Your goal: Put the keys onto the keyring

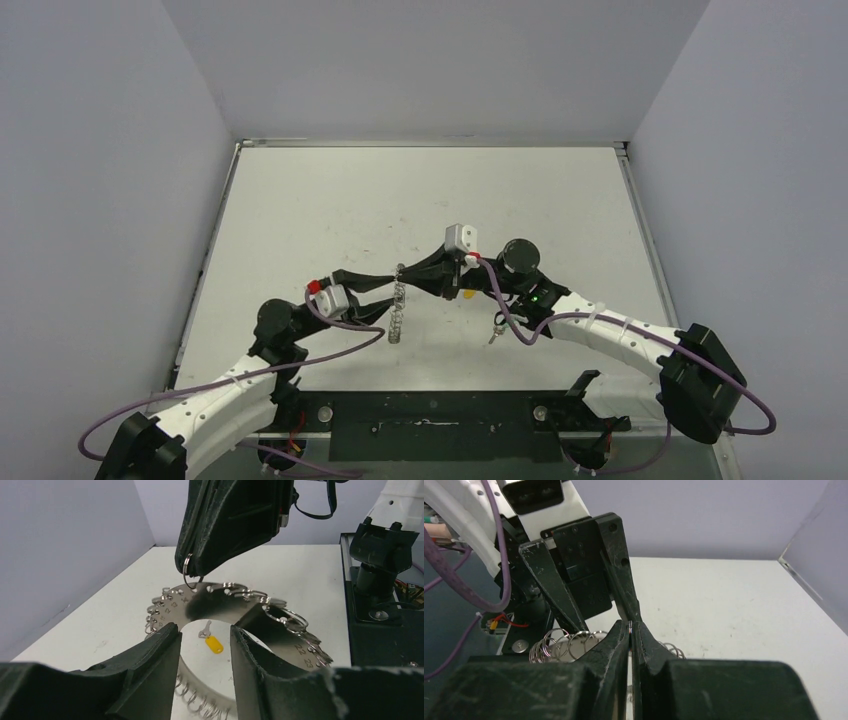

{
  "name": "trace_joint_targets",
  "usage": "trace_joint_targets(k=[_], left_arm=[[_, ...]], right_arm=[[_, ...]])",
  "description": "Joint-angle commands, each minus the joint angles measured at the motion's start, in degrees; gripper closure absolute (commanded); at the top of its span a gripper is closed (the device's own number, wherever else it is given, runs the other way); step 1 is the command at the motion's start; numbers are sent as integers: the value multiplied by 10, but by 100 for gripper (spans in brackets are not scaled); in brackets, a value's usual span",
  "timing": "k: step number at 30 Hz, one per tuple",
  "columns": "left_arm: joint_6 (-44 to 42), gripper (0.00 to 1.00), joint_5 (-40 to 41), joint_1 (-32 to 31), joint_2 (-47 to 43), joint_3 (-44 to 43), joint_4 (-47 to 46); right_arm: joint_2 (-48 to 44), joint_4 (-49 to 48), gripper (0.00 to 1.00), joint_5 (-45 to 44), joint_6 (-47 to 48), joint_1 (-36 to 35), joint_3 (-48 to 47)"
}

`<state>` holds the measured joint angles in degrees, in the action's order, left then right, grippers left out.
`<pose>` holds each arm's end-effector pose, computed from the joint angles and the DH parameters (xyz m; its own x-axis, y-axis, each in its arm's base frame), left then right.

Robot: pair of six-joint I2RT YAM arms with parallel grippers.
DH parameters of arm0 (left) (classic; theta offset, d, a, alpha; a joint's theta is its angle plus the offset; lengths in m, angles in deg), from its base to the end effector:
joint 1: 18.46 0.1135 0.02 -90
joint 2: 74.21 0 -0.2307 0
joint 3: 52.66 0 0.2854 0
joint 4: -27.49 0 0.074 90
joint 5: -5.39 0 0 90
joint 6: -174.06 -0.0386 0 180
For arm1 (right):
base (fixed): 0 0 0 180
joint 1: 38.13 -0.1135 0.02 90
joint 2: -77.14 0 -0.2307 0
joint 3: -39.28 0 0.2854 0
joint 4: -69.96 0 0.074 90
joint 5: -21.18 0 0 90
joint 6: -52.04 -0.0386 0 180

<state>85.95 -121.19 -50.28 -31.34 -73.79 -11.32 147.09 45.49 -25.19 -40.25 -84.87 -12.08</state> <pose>0.1717 -0.1336 0.1956 0.2194 -0.1673 -0.9612 0.9152 0.3767 0.1433 0.1950 0.2461 0.2497 0.0303 0.0744 -0.9968 -0.9995 -0.0068 -0.0309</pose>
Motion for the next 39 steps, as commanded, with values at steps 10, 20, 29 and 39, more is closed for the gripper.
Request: trace_joint_targets(k=[10,20,29,39], left_arm=[[-49,69,41,-21,-61,3,-30],[-42,68,25,-23,-91,-15,-22],[-3,68,5,-27,-51,-28,-93],[0,79,5,-31,-55,-34,-94]], right_arm=[[-16,-137,100,65,-18,1,3],[3,-189,100,88,-60,-4,-1],[11,-192,100,92,-64,-9,-4],[16,-187,100,92,-62,-13,-6]])
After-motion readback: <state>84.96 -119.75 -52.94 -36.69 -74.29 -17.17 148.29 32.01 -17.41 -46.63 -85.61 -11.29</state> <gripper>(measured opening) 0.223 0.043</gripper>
